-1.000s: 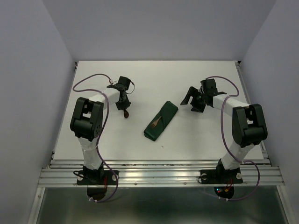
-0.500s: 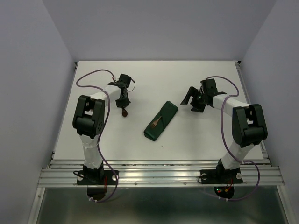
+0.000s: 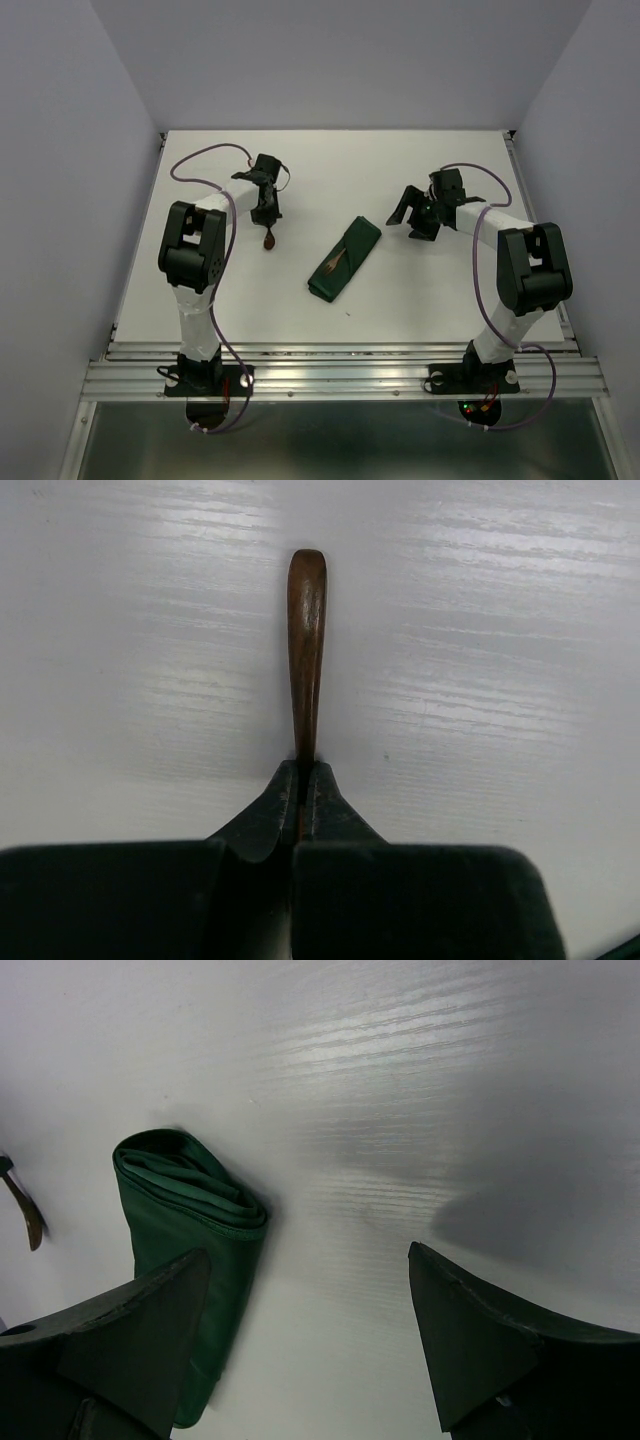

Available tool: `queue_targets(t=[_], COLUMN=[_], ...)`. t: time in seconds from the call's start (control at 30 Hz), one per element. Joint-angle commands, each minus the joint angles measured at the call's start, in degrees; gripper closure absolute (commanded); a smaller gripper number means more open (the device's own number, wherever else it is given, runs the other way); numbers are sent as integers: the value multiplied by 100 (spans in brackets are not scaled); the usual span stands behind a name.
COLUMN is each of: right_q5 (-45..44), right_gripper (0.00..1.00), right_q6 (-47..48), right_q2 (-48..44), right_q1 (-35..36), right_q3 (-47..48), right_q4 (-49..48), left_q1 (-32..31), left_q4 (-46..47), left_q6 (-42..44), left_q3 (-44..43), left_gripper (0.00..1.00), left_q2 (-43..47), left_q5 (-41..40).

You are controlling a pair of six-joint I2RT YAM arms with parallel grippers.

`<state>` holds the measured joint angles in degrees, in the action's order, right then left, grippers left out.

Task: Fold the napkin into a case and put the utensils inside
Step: Pick up the spoon from the center of the board, then stuff the spoon into the folded napkin.

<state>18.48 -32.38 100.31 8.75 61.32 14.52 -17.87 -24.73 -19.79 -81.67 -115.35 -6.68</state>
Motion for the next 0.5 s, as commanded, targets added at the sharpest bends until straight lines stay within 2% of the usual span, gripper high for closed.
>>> queue_targets(t=[0.0, 0.2, 0.47], right_q5=[68, 77, 147], right_gripper=[14, 14, 15], right_q6=[4, -5, -14], right_q2=[-214, -161, 23], right_q1=[39, 39, 39], right_q3=[82, 117, 371], right_q4=[-160, -160, -152], left_q1=[-32, -401, -1253], left_q4=[-6, 346, -40], left_q6=[379, 1047, 1232], left_q3=[-43, 501, 1056], left_gripper=[100, 100, 100], left_q2=[301, 1496, 2568], left_q5=[421, 1256, 1836])
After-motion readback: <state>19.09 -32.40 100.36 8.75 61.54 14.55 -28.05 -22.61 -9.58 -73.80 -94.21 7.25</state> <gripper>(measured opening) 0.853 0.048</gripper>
